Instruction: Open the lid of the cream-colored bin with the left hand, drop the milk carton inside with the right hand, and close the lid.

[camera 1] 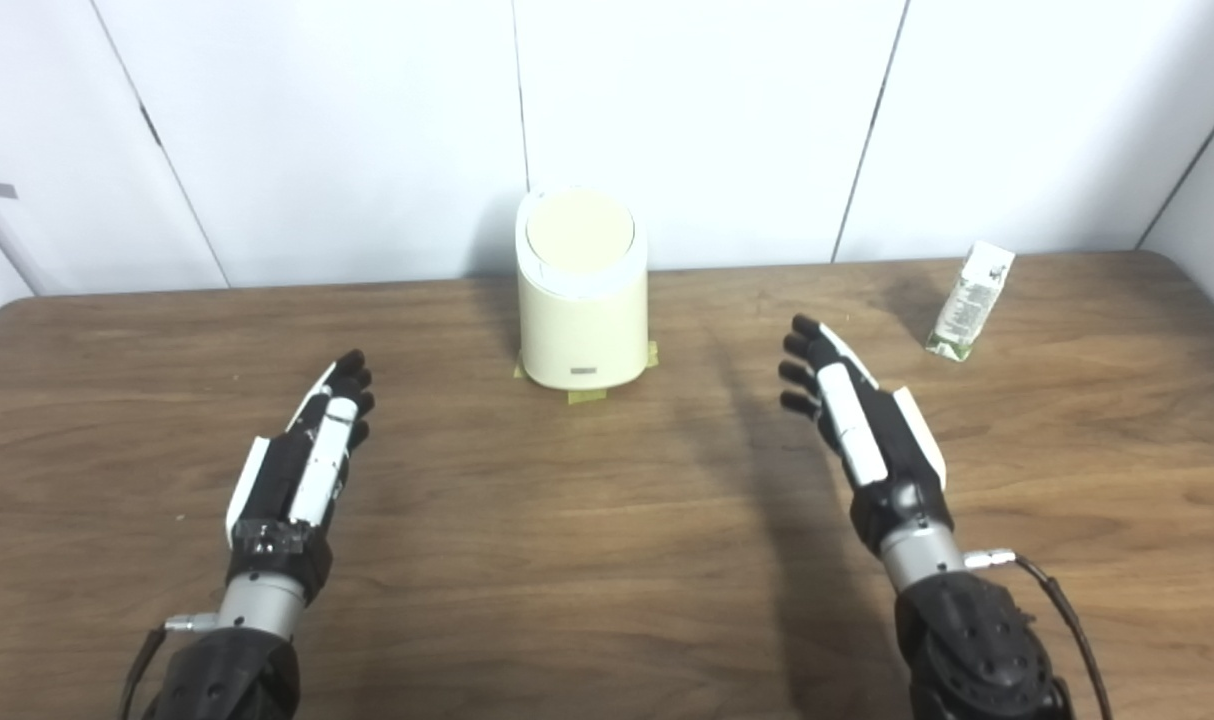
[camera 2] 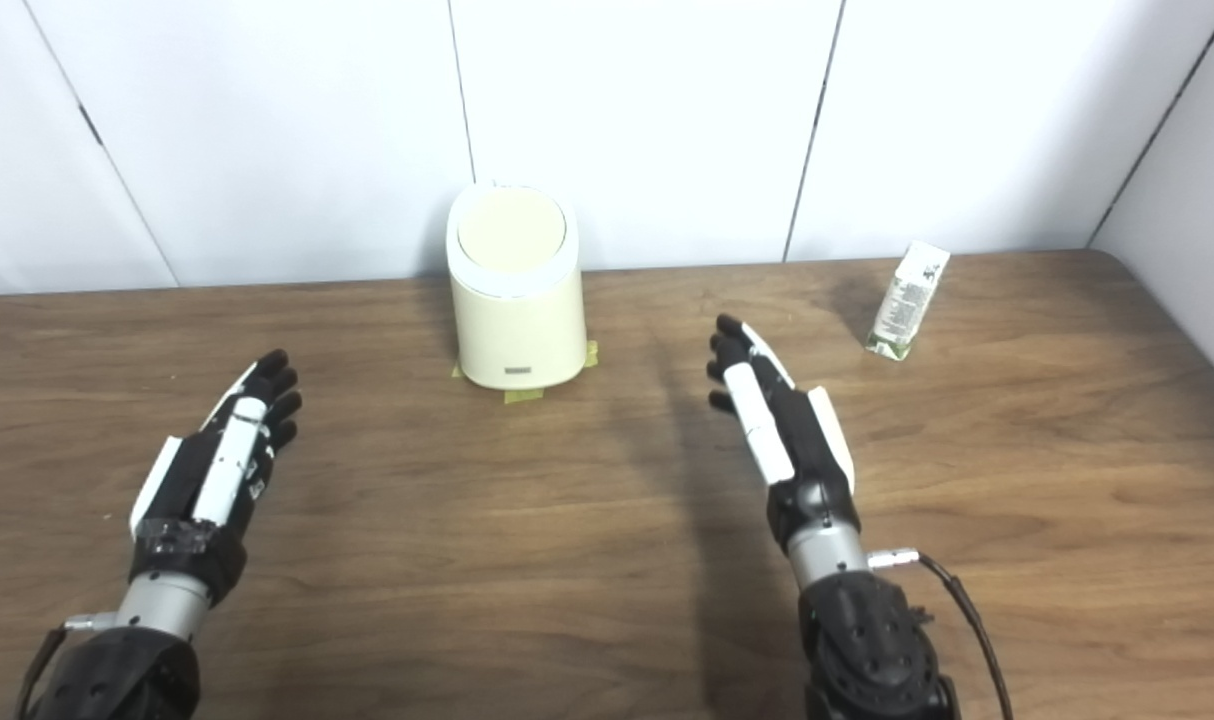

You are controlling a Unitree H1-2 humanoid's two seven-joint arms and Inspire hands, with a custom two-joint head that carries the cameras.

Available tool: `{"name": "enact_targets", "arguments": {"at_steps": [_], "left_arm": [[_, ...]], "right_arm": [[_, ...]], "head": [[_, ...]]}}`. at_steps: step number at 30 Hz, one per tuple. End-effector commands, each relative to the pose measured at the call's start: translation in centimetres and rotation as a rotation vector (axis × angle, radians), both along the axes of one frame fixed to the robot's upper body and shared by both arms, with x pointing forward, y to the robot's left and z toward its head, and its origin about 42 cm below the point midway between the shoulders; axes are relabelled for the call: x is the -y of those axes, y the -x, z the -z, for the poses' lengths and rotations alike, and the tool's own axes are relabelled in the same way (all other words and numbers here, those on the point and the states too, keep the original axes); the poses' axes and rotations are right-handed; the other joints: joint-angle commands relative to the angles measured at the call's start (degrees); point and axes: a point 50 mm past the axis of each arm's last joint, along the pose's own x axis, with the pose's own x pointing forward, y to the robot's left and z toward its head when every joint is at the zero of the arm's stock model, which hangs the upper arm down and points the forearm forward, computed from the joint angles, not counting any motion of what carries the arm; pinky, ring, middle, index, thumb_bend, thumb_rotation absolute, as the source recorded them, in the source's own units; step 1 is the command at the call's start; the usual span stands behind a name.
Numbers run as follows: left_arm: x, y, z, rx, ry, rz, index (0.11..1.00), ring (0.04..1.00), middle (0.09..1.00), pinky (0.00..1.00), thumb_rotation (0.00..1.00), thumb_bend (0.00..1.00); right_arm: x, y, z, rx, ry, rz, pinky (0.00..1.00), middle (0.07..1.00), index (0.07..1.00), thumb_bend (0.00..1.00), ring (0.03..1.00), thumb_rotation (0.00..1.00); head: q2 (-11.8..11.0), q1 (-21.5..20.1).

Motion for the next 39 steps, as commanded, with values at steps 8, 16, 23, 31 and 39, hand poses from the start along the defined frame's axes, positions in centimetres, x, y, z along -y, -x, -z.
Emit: {"name": "enact_targets", "arguments": {"at_steps": [8, 16, 23, 31, 39], "left_arm": [[1.3, -2.8, -4.0, 0.148, -0.078, 0.010, 0.961, 0.961, 0.942, 0.99, 0.45, 0.56], [2.9, -6.9, -8.6, 0.278, -0.187, 0.069, 0.935, 0.919, 0.931, 0.86, 0.31, 0.66], [4.0, -10.7, -11.8, 0.298, -0.379, 0.092, 0.925, 0.906, 0.930, 0.84, 0.28, 0.70], [5.8, -15.8, -15.4, 0.204, -0.534, 0.128, 0.931, 0.924, 0.946, 0.82, 0.19, 0.84], [8.5, -20.3, -17.5, 0.145, -0.636, 0.169, 0.930, 0.931, 0.964, 0.81, 0.12, 0.89]], "right_arm": [[0.3, 0.1, 0.1, 0.074, 0.019, -0.008, 0.83, 0.898, 0.919, 0.43, 0.873, 0.93], [0.6, 0.2, 1.0, 0.072, 0.023, -0.006, 0.80, 0.892, 0.915, 0.43, 0.863, 0.91], [0.7, 0.1, 1.3, 0.087, 0.051, -0.005, 0.79, 0.887, 0.909, 0.45, 0.861, 0.93], [0.6, 0.1, 1.8, 0.078, 0.058, -0.003, 0.78, 0.887, 0.900, 0.45, 0.859, 0.95], [0.6, 0.0, 2.0, 0.067, 0.036, 0.005, 0.79, 0.887, 0.902, 0.45, 0.863, 0.93]], "head": [[-5.39, 1.86], [-7.25, 2.39], [-8.24, 2.54], [-8.65, 2.50], [-8.63, 2.85]]}}
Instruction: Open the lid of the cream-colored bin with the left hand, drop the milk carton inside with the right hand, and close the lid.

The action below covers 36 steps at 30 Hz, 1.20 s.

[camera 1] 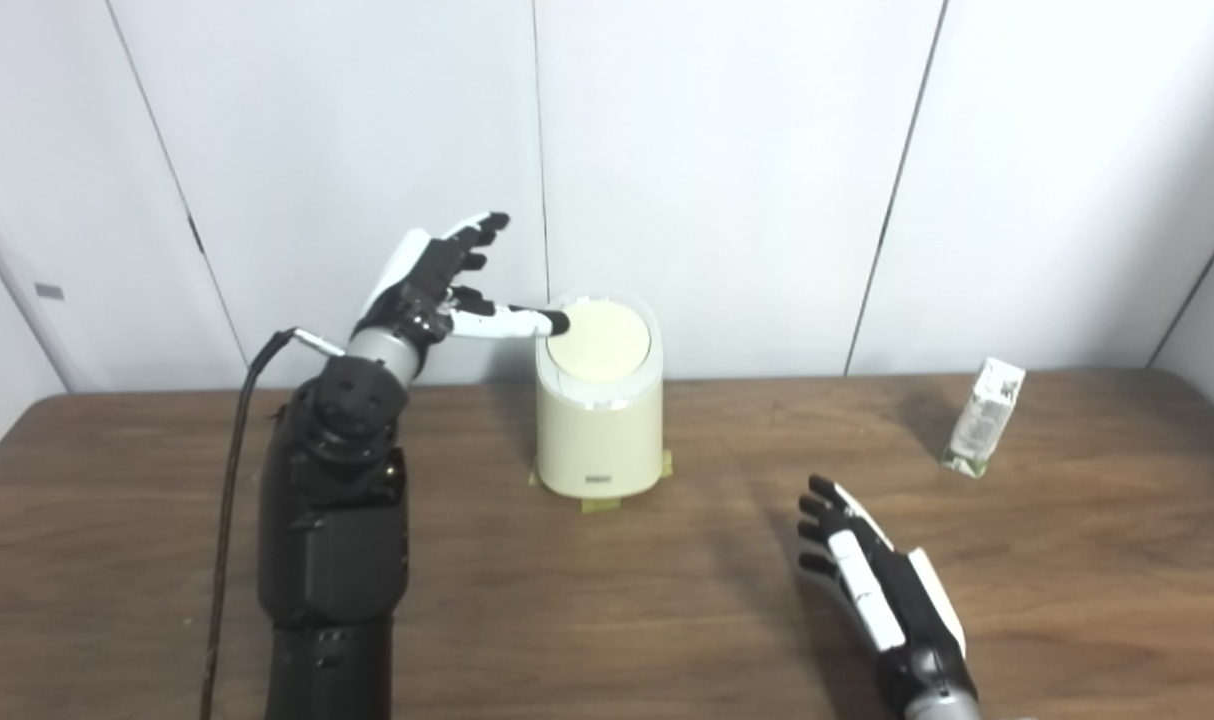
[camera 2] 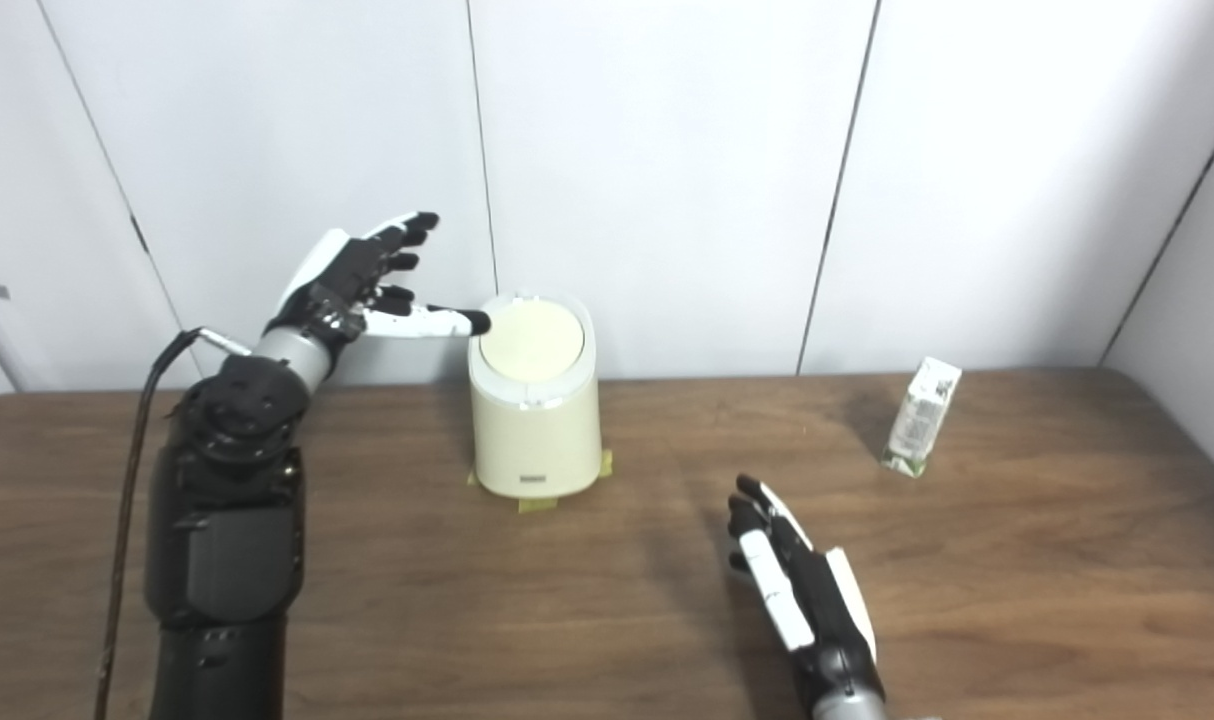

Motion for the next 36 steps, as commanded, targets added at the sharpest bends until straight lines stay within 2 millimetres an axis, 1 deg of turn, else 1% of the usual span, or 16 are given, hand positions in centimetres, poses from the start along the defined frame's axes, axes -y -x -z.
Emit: {"name": "enact_targets", "arguments": {"at_steps": [1, 4, 7, 9, 11, 13, 17, 21, 23, 27, 31, 36], "left_arm": [[1.1, -1.1, -3.3, 0.075, -0.024, 0.013, 0.930, 0.932, 0.965, 0.82, 0.11, 0.89], [2.0, -2.4, -3.9, 0.061, -0.086, 0.031, 0.941, 0.946, 0.975, 0.84, 0.12, 0.89], [2.8, -3.4, -4.3, 0.058, -0.127, 0.040, 0.941, 0.947, 0.976, 0.85, 0.10, 0.89], [3.4, -4.0, -4.4, 0.056, -0.138, 0.042, 0.941, 0.946, 0.975, 0.85, 0.10, 0.89], [3.9, -4.5, -4.5, 0.057, -0.151, 0.046, 0.940, 0.941, 0.971, 0.84, 0.09, 0.89], [4.4, -4.8, -4.5, 0.060, -0.175, 0.048, 0.940, 0.937, 0.970, 0.82, 0.08, 0.88], [5.2, -5.3, -4.4, 0.089, -0.269, 0.058, 0.930, 0.953, 0.966, 0.82, 0.07, 0.90], [5.8, -5.4, -4.4, 0.128, -0.370, 0.077, 0.926, 0.996, 0.995, 0.84, 0.07, 0.91], [6.0, -5.3, -4.5, 0.150, -0.422, 0.085, 0.922, 0.981, 0.994, 0.80, 0.08, 0.91], [6.2, -5.1, -4.3, 0.195, -0.506, 0.092, 0.914, 0.948, 0.971, 0.79, 0.07, 0.93], [6.3, -4.9, -4.2, 0.219, -0.567, 0.101, 0.917, 0.960, 0.969, 0.84, 0.06, 0.93], [6.3, -4.9, -4.3, 0.264, -0.612, 0.109, 0.915, 0.949, 0.945, 0.91, 0.04, 0.94]], "right_arm": [[-0.2, -0.5, -1.3, 0.082, -0.011, 0.002, 0.79, 0.887, 0.901, 0.45, 0.863, 0.93], [-0.2, -0.7, -1.3, 0.084, -0.018, -0.002, 0.80, 0.887, 0.903, 0.46, 0.865, 0.93], [-0.4, -0.8, -1.2, 0.084, -0.027, -0.001, 0.80, 0.886, 0.900, 0.48, 0.863, 0.92], [-0.5, -0.8, -1.2, 0.085, -0.026, 0.002, 0.80, 0.885, 0.899, 0.47, 0.862, 0.92], [-0.6, -0.8, -1.2, 0.086, -0.018, 0.005, 0.79, 0.885, 0.899, 0.46, 0.858, 0.93], [-0.7, -0.8, -1.3, 0.086, -0.027, 0.009, 0.79, 0.885, 0.897, 0.46, 0.857, 0.92], [-0.8, -0.9, -1.4, 0.089, -0.027, 0.009, 0.79, 0.886, 0.898, 0.45, 0.856, 0.93], [-0.9, -0.9, -1.6, 0.089, -0.026, 0.010, 0.79, 0.888, 0.900, 0.44, 0.858, 0.93], [-0.8, -0.9, -1.6, 0.090, -0.028, 0.010, 0.79, 0.890, 0.902, 0.44, 0.859, 0.93], [-0.8, -0.9, -1.7, 0.089, -0.028, 0.009, 0.80, 0.892, 0.903, 0.45, 0.861, 0.93], [-0.7, -0.9, -1.7, 0.087, -0.026, 0.006, 0.80, 0.892, 0.908, 0.46, 0.859, 0.93], [-0.7, -0.8, -1.7, 0.088, -0.035, 0.007, 0.80, 0.886, 0.900, 0.46, 0.856, 0.92]], "head": [[0.07, 0.04], [0.13, -0.04], [0.17, -0.21], [0.13, -0.23], [0.25, -0.30], [0.35, -0.31], [0.57, -0.47], [0.78, -0.48], [1.02, -0.48], [1.36, -0.31], [1.74, 0.35], [2.02, 0.46]]}}
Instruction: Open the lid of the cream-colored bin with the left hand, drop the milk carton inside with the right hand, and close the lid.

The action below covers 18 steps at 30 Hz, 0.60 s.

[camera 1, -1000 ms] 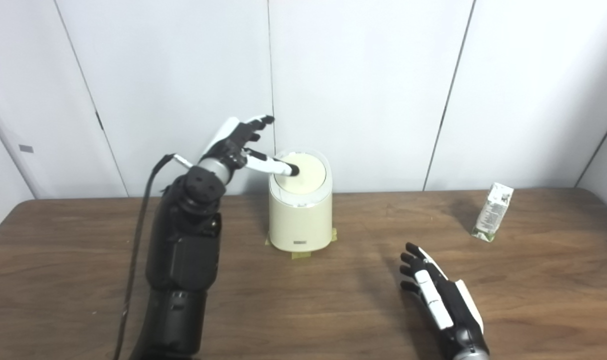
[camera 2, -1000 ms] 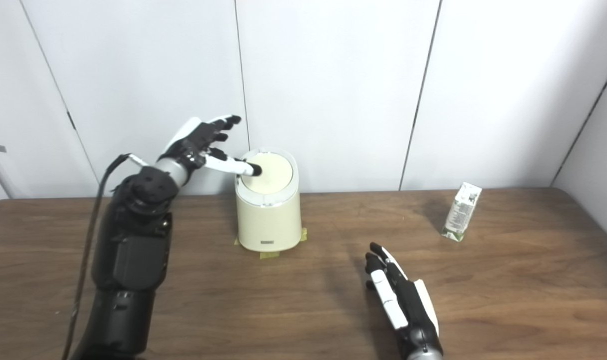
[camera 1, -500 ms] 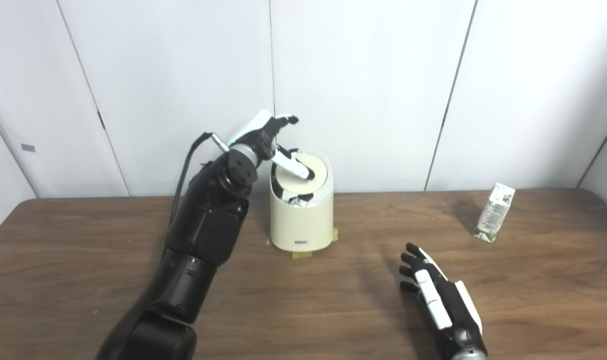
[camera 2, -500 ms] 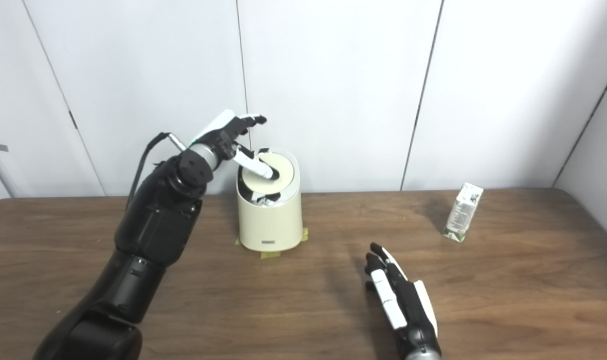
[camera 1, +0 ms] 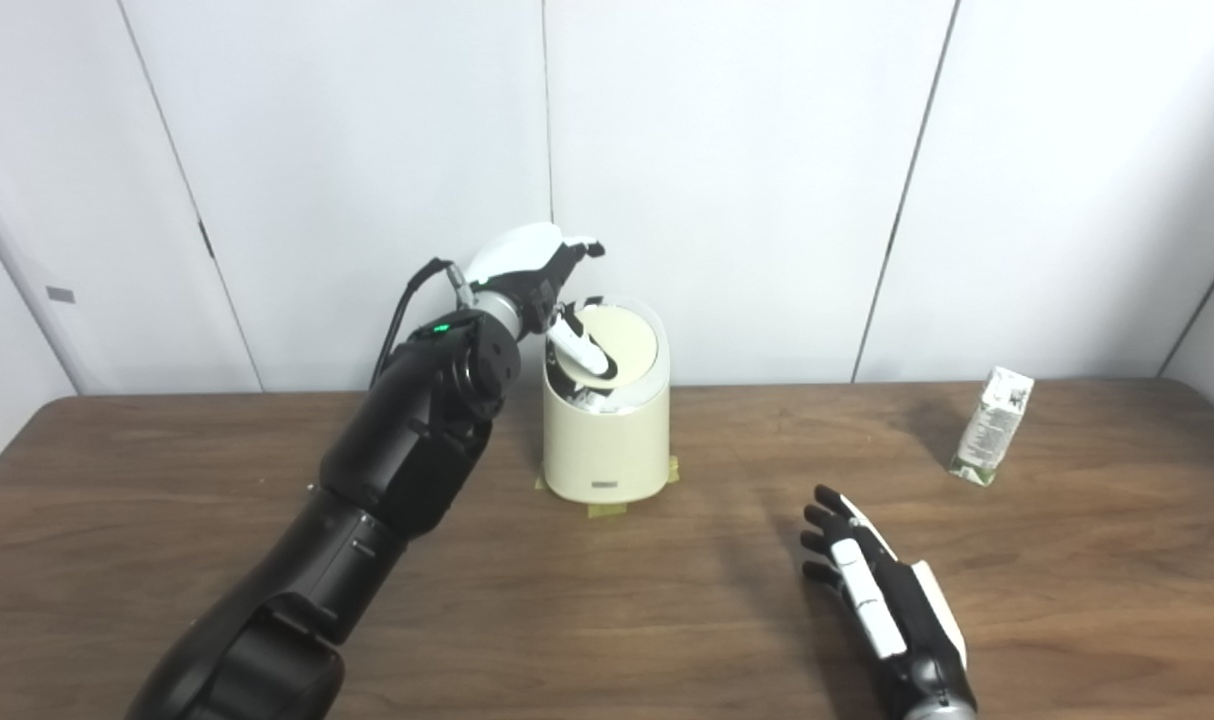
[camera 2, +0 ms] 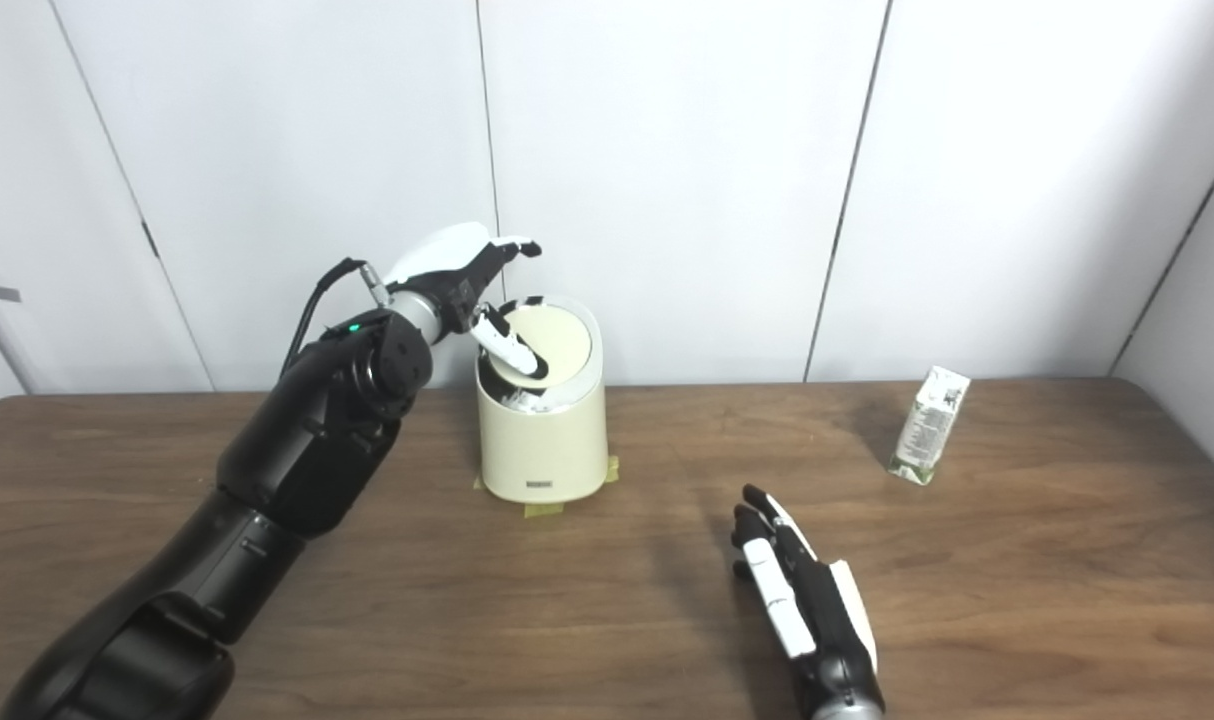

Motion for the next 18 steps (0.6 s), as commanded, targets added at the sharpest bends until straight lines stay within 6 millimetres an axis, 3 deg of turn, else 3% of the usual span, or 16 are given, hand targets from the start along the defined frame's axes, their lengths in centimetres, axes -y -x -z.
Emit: {"name": "enact_targets", "arguments": {"at_steps": [1, 9, 18], "left_arm": [[0.6, -0.3, -4.7, 0.156, -0.023, 0.021, 0.913, 0.945, 0.942, 0.91, 0.04, 0.94], [1.2, -0.1, -4.3, 0.190, -0.091, 0.042, 0.902, 0.933, 0.928, 0.90, 0.03, 0.94], [3.2, 0.2, -3.5, 0.230, -0.268, 0.105, 0.912, 0.944, 0.939, 0.89, 0.03, 0.99]], "right_arm": [[-0.2, -0.6, -1.9, 0.093, -0.006, -0.011, 0.80, 0.886, 0.900, 0.47, 0.855, 0.92], [-0.2, -0.3, -1.9, 0.087, 0.008, -0.020, 0.79, 0.882, 0.899, 0.47, 0.848, 0.94], [-0.4, -0.2, -1.8, 0.083, -0.007, -0.017, 0.79, 0.876, 0.898, 0.46, 0.848, 0.92]], "head": [[0.18, 0.06], [0.76, 0.52], [1.27, 0.40]]}}
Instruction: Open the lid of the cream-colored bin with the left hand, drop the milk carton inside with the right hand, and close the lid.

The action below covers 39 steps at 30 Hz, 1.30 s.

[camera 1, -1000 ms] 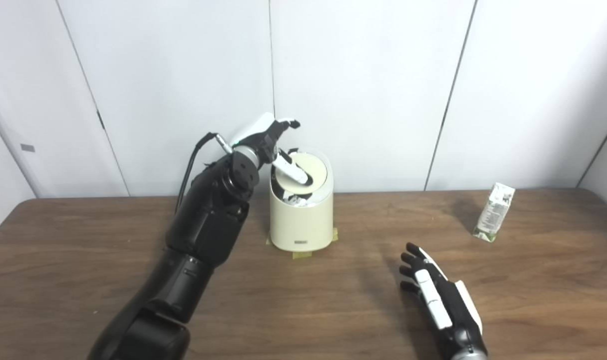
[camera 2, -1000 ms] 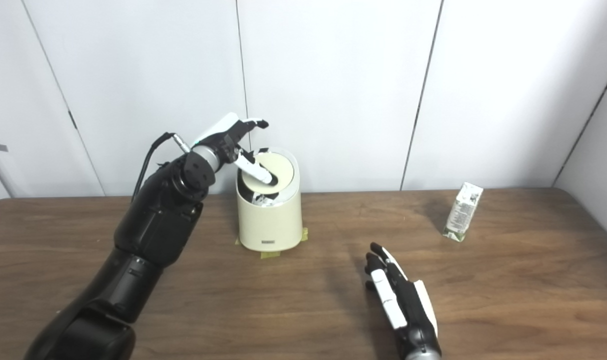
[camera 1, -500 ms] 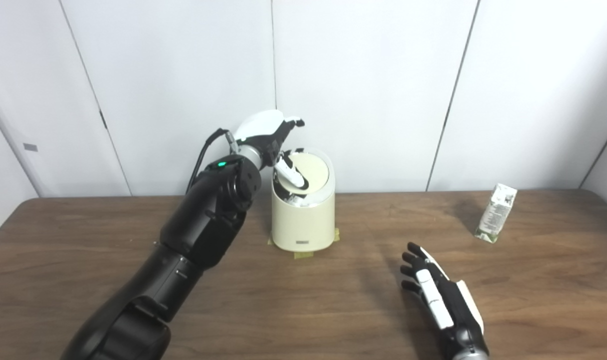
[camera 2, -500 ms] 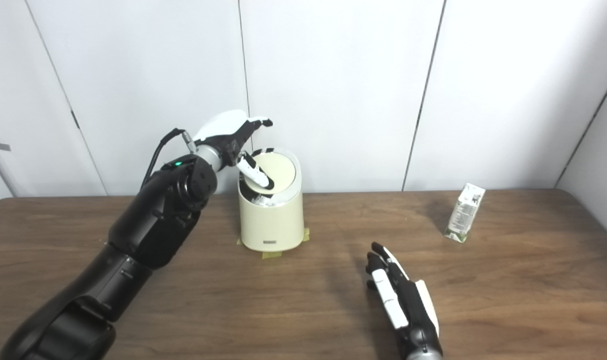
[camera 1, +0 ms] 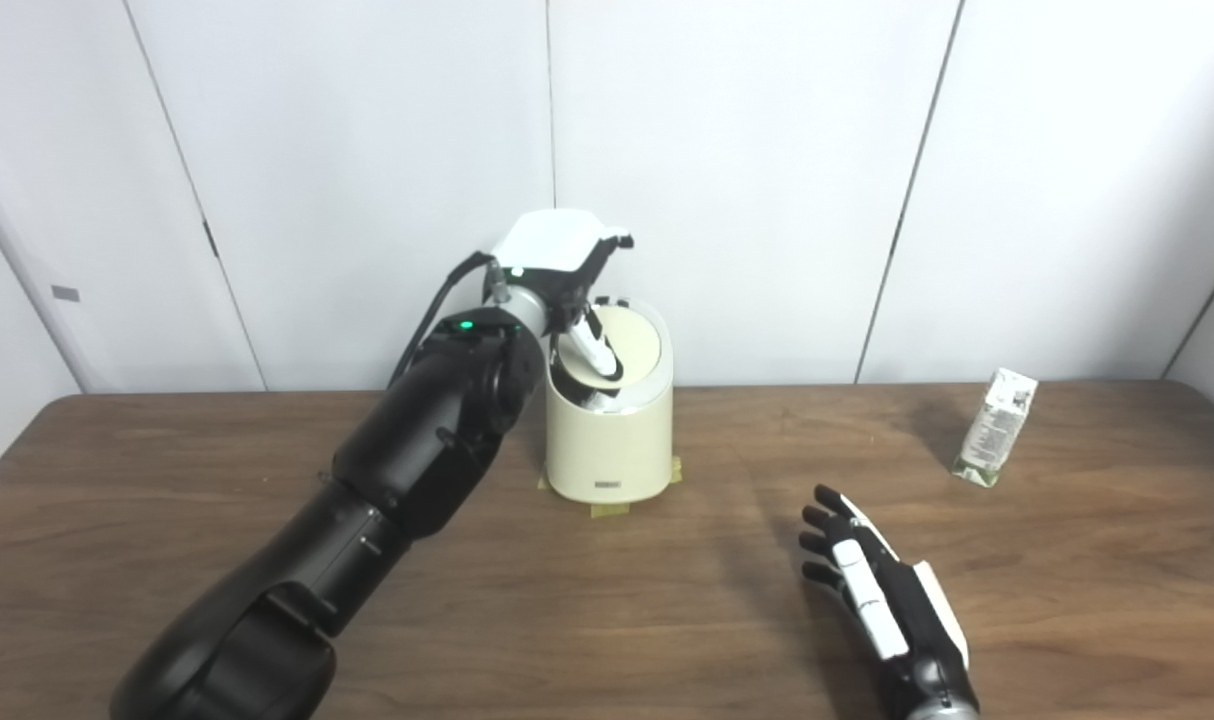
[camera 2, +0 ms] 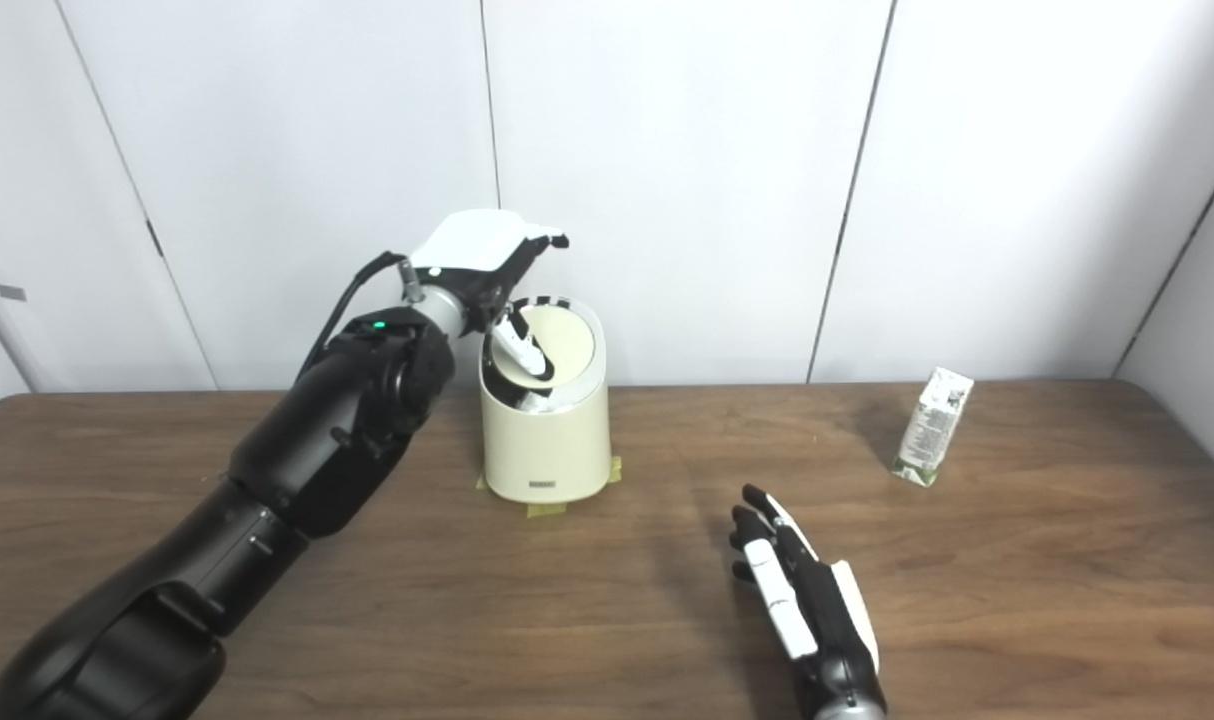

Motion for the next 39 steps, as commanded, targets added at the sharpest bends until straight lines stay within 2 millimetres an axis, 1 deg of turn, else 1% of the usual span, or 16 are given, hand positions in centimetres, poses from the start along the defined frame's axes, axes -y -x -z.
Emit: {"name": "enact_targets", "arguments": {"at_steps": [1, 6, 10, 15, 18, 21, 23, 25, 27, 29, 30, 32, 35, 36, 37, 39], "left_arm": [[0.9, -0.3, -2.7, 0.070, -0.041, 0.027, 0.913, 0.943, 0.937, 0.89, 0.03, 0.99], [1.2, -0.4, -2.1, 0.049, -0.048, 0.034, 0.901, 0.931, 0.922, 0.87, 0.04, 1.00], [1.4, -0.4, -1.4, 0.025, -0.040, 0.029, 0.897, 0.951, 0.932, 0.88, 0.04, 1.00], [1.4, -0.4, -0.9, 0.014, -0.044, 0.033, 0.895, 0.928, 0.918, 0.87, 0.03, 1.00], [1.2, -0.2, -1.1, 0.017, -0.028, 0.036, 0.892, 0.919, 0.915, 0.85, 0.04, 1.00], [0.7, -0.2, -2.1, 0.015, 0.014, 0.034, 0.892, 0.925, 0.914, 0.87, 0.04, 1.00], [-0.4, -0.4, -3.8, -0.009, 0.126, 0.022, 0.890, 0.919, 0.915, 0.86, 0.02, 0.99], [-1.9, -0.4, -5.7, -0.068, 0.286, 0.011, 0.895, 0.919, 0.929, 0.86, 0.02, 0.95], [-3.3, -0.3, -7.1, -0.106, 0.419, 0.012, 0.910, 0.910, 0.940, 0.79, 0.06, 0.88], [-4.7, -0.1, -8.0, -0.118, 0.512, 0.015, 0.911, 0.869, 0.919, 0.73, 0.09, 0.87], [-5.4, 0.1, -8.3, -0.123, 0.554, 0.020, 0.916, 0.865, 0.916, 0.72, 0.10, 0.86], [-6.6, 0.8, -9.1, -0.131, 0.646, 0.034, 0.915, 0.869, 0.908, 0.76, 0.13, 0.86], [-7.9, 1.6, -9.8, -0.116, 0.758, 0.041, 0.897, 0.869, 0.886, 0.82, 0.18, 0.85], [-8.3, 2.0, -9.7, -0.109, 0.833, 0.046, 0.892, 0.868, 0.882, 0.82, 0.19, 0.85], [-8.7, 2.4, -9.4, -0.102, 0.902, 0.048, 0.869, 0.846, 0.868, 0.79, 0.23, 0.77], [-9.0, 2.9, -8.8, -0.094, 0.992, 0.042, 0.860, 0.839, 0.864, 0.78, 0.27, 0.71]], "right_arm": [[-0.4, -0.3, -1.8, 0.083, 0.000, -0.011, 0.79, 0.875, 0.898, 0.46, 0.847, 0.92], [-0.2, -0.3, -1.9, 0.084, -0.012, -0.012, 0.79, 0.878, 0.899, 0.45, 0.851, 0.90], [-0.1, -0.2, -1.9, 0.083, 0.003, -0.015, 0.78, 0.877, 0.903, 0.45, 0.849, 0.92], [0.0, -0.1, -2.0, 0.081, 0.000, -0.014, 0.78, 0.879, 0.902, 0.44, 0.847, 0.90], [0.0, 0.0, -2.2, 0.077, 0.000, -0.013, 0.78, 0.880, 0.905, 0.44, 0.848, 0.91], [0.0, -0.1, -2.1, 0.077, -0.003, -0.015, 0.79, 0.883, 0.906, 0.44, 0.851, 0.91], [0.0, -0.1, -2.2, 0.079, 0.000, -0.017, 0.79, 0.884, 0.906, 0.44, 0.853, 0.91], [0.0, -0.1, -2.2, 0.081, 0.006, -0.017, 0.79, 0.882, 0.905, 0.45, 0.853, 0.91], [0.1, -0.2, -2.3, 0.081, 0.009, -0.017, 0.79, 0.881, 0.906, 0.45, 0.852, 0.91], [0.2, -0.2, -2.2, 0.080, 0.010, -0.014, 0.79, 0.880, 0.905, 0.45, 0.851, 0.92], [0.3, -0.2, -2.2, 0.080, 0.011, -0.014, 0.79, 0.880, 0.905, 0.45, 0.850, 0.92], [0.3, -0.3, -2.1, 0.080, 0.011, -0.014, 0.79, 0.880, 0.904, 0.45, 0.849, 0.91], [0.5, -0.3, -2.1, 0.078, 0.007, -0.012, 0.79, 0.882, 0.904, 0.45, 0.853, 0.91], [0.6, -0.3, -2.2, 0.076, 0.010, -0.013, 0.79, 0.882, 0.905, 0.45, 0.854, 0.91], [0.6, -0.3, -2.2, 0.076, 0.012, -0.014, 0.80, 0.886, 0.907, 0.45, 0.858, 0.92], [0.7, -0.3, -2.1, 0.075, 0.016, -0.015, 0.80, 0.887, 0.907, 0.45, 0.860, 0.92]], "head": [[0.06, -0.16], [0.15, -0.18], [0.24, -0.22], [0.65, -0.22], [0.68, -0.14], [0.88, -0.50], [0.88, -0.57], [0.92, -0.48], [0.95, -0.39], [1.00, -0.40], [1.02, -0.45], [1.05, -0.37], [1.11, -0.16], [1.31, -0.13], [1.44, -0.16], [1.53, -0.12]]}}
